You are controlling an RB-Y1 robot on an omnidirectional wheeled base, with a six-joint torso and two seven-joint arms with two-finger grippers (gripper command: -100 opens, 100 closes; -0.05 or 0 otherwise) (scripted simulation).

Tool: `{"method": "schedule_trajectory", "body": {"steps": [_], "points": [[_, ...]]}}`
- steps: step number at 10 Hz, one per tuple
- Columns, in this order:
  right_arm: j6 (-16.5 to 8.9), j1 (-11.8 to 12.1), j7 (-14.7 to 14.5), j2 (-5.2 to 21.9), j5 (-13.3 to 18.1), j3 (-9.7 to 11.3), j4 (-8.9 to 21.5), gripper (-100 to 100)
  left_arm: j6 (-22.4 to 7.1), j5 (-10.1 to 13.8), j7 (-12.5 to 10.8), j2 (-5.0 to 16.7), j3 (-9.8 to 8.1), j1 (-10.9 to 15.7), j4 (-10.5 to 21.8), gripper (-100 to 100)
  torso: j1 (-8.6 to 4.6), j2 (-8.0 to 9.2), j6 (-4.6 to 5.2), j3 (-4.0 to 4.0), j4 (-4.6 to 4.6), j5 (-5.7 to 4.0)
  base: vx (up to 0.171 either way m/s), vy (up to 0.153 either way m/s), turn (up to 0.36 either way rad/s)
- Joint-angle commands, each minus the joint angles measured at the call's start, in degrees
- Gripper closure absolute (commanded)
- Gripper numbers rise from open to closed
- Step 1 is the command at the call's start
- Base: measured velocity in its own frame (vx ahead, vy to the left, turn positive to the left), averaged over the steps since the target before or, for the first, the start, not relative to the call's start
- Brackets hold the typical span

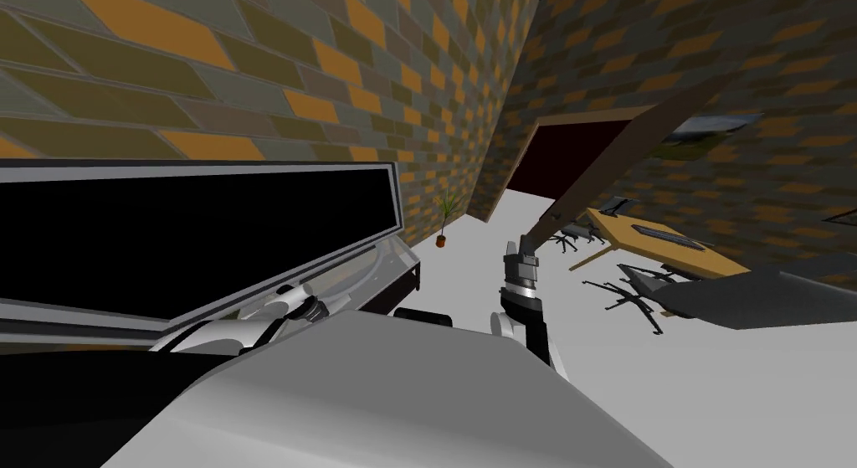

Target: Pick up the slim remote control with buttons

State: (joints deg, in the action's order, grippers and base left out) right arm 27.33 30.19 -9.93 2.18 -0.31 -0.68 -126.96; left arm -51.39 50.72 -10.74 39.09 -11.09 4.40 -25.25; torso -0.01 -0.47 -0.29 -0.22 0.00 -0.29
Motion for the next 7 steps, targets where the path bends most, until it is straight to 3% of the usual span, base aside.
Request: {"method": "schedule_trajectory", "body": {"steps": [1, 2, 3, 4, 5, 6, 7], "points": [[0.0, 0.0, 0.0, 0.0, 0.0, 0.0, 0.0, 0, -0.4, -0.6, 2.6, 0.1, -1.14, 0.0, 0.2, 100, 0.0, 0.0, 0.0, 0.0, 0.0, 0.0, 0.093, -0.051, 0.137], [0.0, 0.0, 0.0, 0.0, 0.0, 0.0, 0.0, 0, -1.1, -1.8, 4.3, 0.1, -3.43, 0.0, 0.6, 100, 0.04, 0.02, 0.05, 0.01, 0.01, 0.0, 0.11, -0.057, 0.23], [0.0, 0.0, 0.0, 0.0, 0.0, 0.0, 0.0, 0, -1.1, -1.8, 5.8, 0.1, -3.43, 0.0, 0.6, 100, 0.02, -0.02, -0.03, -0.01, -0.01, -0.01, 0.091, -0.065, 0.12], [0.0, 0.0, 0.0, 0.0, 0.0, 0.0, 0.0, 0, -1.7, -3.1, 7.7, 0.2, -5.72, 0.0, 1.0, 100, 0.0, 0.01, 0.06, 0.01, 0.01, 0.0, 0.098, -0.076, 0.178], [0.0, 0.0, 0.0, 0.0, 0.0, 0.0, 0.0, 0, -1.7, -3.1, 9.0, 0.2, -5.72, 0.0, 1.0, 100, -0.05, 0.0, 0.01, 0.0, 0.0, -0.02, 0.08, -0.061, 0.137], [0.0, 0.0, 0.0, 0.0, 0.0, 0.0, 0.0, 0, -1.5, -2.8, 8.1, 0.3, -5.42, 0.3, 1.5, 100, 0.0, 0.05, 0.06, 0.02, 0.01, -0.01, 0.027, -0.023, 0.022], [0.0, 0.0, 0.0, 0.0, 0.0, 0.0, 0.0, 0, -1.5, -2.8, 8.5, 0.2, -5.49, 0.3, 1.6, 0, 0.12, 0.19, 0.1, 0.11, 0.05, 0.0, 0.006, -0.006, -0.002]]}}
